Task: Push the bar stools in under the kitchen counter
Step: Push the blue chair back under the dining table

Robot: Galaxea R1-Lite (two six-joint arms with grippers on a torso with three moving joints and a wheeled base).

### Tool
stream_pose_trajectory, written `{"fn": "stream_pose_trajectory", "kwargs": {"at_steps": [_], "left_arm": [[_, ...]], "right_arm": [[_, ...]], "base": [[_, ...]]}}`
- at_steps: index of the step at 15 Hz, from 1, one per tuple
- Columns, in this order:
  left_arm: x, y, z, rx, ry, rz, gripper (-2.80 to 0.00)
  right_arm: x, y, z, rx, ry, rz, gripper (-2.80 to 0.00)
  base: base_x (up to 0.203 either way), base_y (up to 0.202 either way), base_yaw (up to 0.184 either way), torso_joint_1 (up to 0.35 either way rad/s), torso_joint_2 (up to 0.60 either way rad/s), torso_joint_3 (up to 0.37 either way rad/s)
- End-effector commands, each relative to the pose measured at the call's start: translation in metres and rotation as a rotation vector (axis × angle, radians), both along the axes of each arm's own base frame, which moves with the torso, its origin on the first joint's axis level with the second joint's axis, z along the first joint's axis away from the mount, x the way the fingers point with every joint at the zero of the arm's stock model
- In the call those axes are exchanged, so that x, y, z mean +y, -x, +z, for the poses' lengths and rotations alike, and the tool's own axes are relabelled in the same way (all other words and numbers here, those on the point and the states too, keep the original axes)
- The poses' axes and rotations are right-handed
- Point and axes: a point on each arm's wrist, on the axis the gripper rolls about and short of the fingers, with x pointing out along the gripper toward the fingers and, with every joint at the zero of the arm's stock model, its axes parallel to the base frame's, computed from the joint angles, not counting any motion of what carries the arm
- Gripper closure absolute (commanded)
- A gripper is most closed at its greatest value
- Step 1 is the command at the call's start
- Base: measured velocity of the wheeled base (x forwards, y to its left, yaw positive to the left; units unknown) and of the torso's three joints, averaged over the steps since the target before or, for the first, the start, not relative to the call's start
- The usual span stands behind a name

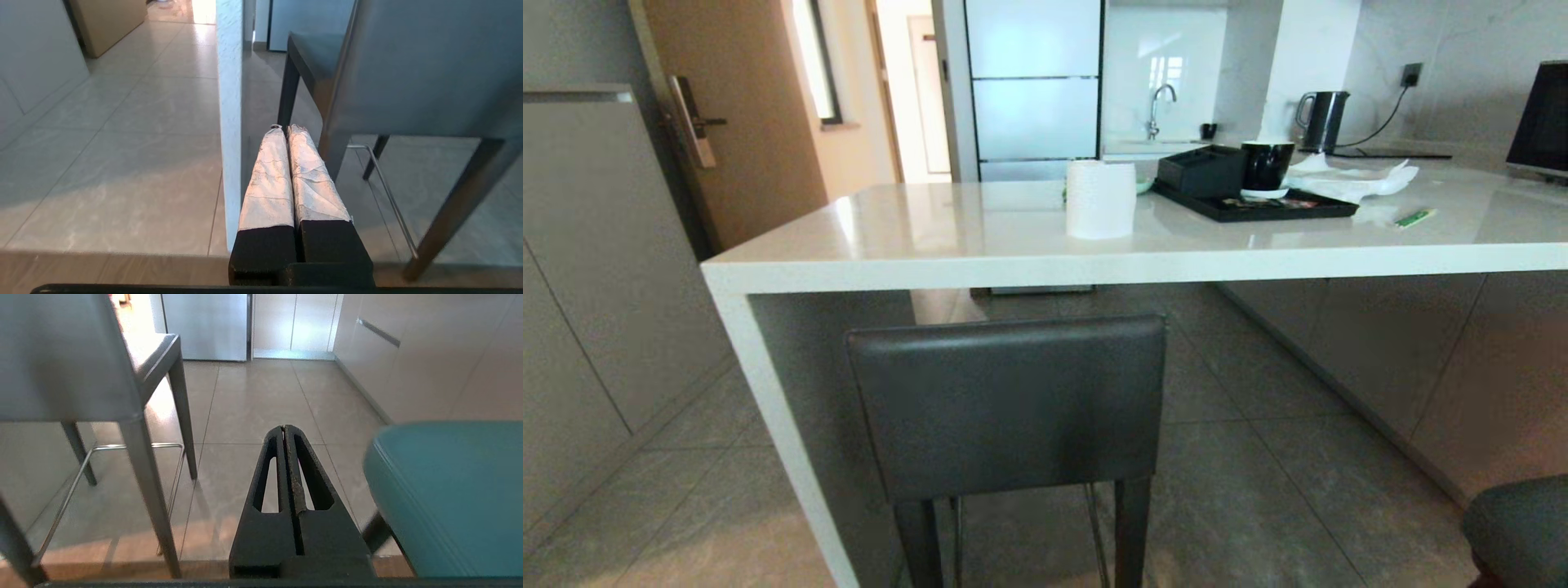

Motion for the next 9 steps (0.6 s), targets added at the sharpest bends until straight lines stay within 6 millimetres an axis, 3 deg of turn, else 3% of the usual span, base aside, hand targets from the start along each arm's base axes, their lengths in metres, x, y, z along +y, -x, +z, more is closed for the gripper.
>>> {"fn": "stream_pose_trajectory", "kwargs": {"at_steps": [1, 9], "left_arm": [[0.0, 0.0, 0.0, 0.0, 0.0, 0.001, 0.0], [0.0, 0.0, 0.0, 0.0, 0.0, 0.001, 0.0]], "right_arm": [[0.0, -0.0008, -0.0025, 0.01, 0.001, 0.0, 0.0], [0.0, -0.0008, -0.0025, 0.01, -0.001, 0.0, 0.0]], "base": [[-0.2, 0.0, 0.0, 0.001, 0.0, 0.001], [-0.197, 0.0, -0.002, 0.002, 0.0, 0.003]]}}
